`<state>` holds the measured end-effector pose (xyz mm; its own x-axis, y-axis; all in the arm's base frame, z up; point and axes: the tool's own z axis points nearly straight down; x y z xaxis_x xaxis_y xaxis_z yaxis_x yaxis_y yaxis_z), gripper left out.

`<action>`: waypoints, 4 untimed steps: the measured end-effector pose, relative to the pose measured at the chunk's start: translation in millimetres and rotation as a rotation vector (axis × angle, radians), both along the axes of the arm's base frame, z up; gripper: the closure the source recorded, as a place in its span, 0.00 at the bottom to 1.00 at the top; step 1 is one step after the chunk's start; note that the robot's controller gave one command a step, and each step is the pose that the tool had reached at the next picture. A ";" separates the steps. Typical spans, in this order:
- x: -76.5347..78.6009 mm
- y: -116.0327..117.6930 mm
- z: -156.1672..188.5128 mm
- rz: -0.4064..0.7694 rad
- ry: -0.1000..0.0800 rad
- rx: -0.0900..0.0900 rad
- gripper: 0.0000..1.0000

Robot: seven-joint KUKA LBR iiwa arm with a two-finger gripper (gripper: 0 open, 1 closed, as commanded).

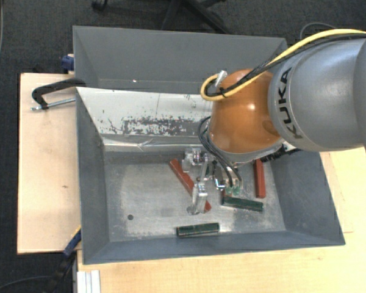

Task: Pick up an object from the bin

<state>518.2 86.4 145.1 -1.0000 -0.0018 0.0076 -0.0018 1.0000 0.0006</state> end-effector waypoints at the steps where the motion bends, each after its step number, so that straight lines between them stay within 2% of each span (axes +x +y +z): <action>1: 2.0 -0.4 4.5 -0.002 -0.009 0.001 0.00; 2: 20.2 -15.9 -37.5 -0.174 -0.016 0.003 0.00; 3: 14.6 -22.7 -76.3 -0.405 -0.003 -0.002 0.00; 4: 19.1 -22.5 -74.4 -0.417 -0.010 0.000 0.00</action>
Offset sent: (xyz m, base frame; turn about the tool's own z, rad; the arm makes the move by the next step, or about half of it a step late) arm 0.0283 -0.0300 -0.0751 0.2976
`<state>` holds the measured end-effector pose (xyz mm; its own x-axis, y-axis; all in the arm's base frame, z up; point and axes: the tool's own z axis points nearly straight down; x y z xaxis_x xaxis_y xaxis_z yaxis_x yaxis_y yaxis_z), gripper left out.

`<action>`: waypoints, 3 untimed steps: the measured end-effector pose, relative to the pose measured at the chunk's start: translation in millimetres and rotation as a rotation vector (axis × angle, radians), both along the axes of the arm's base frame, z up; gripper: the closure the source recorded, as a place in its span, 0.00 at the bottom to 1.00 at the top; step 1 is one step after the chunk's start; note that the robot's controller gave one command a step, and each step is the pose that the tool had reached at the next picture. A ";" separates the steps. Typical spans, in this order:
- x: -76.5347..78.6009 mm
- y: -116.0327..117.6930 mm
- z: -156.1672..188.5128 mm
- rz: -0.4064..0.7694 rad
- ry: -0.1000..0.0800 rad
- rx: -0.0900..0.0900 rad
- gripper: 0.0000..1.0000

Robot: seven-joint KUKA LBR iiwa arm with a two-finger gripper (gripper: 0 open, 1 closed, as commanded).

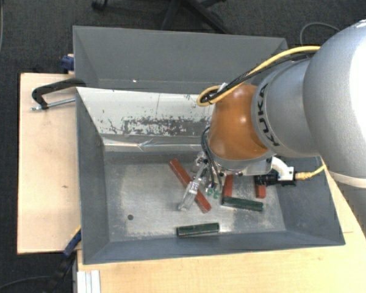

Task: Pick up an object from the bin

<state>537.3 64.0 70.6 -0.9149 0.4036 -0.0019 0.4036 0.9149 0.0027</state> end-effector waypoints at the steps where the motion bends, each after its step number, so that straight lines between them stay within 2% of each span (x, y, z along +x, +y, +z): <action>1: -2.8 0.1 -0.9 0.009 0.002 -0.001 0.00; 2: 0.7 0.7 0.5 0.001 0.000 0.000 1.00; 3: 0.7 0.7 0.5 0.001 0.000 0.000 1.00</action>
Offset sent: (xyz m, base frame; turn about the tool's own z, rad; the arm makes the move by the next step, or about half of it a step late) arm 0.0000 0.0000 0.0000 0.0000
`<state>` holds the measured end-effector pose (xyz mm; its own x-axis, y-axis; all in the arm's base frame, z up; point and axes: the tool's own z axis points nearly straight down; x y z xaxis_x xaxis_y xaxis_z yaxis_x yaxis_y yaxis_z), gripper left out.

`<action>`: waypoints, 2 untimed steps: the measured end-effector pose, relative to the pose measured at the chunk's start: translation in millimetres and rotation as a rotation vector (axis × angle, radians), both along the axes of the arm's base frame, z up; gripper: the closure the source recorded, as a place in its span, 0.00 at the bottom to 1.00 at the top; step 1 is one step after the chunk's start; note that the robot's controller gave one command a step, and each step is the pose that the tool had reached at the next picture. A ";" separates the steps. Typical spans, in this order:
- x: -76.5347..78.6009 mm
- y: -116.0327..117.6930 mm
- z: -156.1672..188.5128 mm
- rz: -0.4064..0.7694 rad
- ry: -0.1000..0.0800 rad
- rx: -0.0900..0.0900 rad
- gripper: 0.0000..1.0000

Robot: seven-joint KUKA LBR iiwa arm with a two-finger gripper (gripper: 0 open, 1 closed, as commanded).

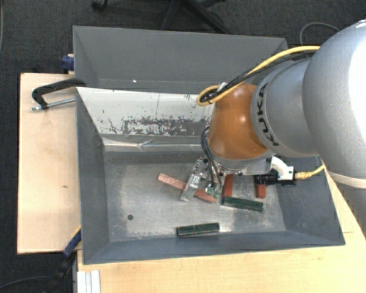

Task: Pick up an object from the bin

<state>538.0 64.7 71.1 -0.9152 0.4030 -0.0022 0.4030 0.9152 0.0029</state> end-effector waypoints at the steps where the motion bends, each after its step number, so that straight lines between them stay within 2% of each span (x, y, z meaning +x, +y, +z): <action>1: -1.6 -0.1 4.5 0.000 0.006 -0.001 1.00; 2: -3.0 -0.2 26.8 0.001 0.011 -0.001 1.00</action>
Offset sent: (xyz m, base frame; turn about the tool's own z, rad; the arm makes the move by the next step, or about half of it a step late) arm -0.0001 -0.0001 0.0799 0.0000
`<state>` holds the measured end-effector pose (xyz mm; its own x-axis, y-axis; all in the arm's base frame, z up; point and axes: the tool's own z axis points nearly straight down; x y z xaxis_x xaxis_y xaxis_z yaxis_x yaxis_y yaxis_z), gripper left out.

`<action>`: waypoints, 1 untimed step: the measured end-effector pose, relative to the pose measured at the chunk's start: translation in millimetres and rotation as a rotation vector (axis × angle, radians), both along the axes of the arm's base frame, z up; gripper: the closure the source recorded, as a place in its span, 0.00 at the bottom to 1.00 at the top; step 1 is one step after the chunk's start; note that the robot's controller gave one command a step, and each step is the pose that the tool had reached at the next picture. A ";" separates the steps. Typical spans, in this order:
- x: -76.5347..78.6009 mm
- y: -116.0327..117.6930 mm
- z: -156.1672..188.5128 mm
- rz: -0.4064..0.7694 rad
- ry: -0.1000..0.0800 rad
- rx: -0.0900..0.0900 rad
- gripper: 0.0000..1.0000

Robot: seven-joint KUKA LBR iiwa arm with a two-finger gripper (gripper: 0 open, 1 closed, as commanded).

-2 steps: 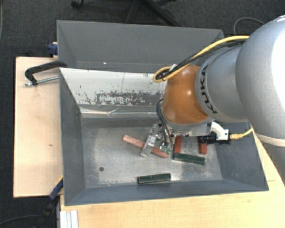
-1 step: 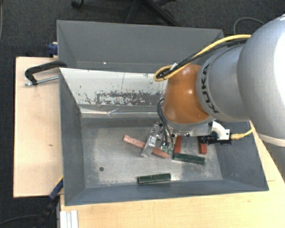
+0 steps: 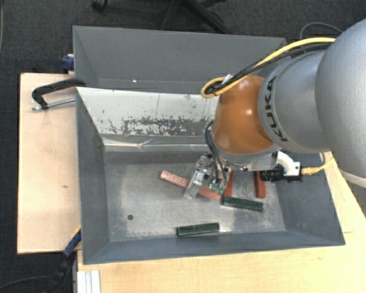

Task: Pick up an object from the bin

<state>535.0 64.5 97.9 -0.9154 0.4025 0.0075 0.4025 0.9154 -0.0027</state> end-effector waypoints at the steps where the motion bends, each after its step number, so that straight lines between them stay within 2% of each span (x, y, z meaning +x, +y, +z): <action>1: 2.1 0.3 22.9 0.000 -0.008 0.001 1.00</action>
Offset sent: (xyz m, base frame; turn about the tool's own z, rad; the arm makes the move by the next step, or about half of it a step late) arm -0.0002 0.0000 0.0857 0.0000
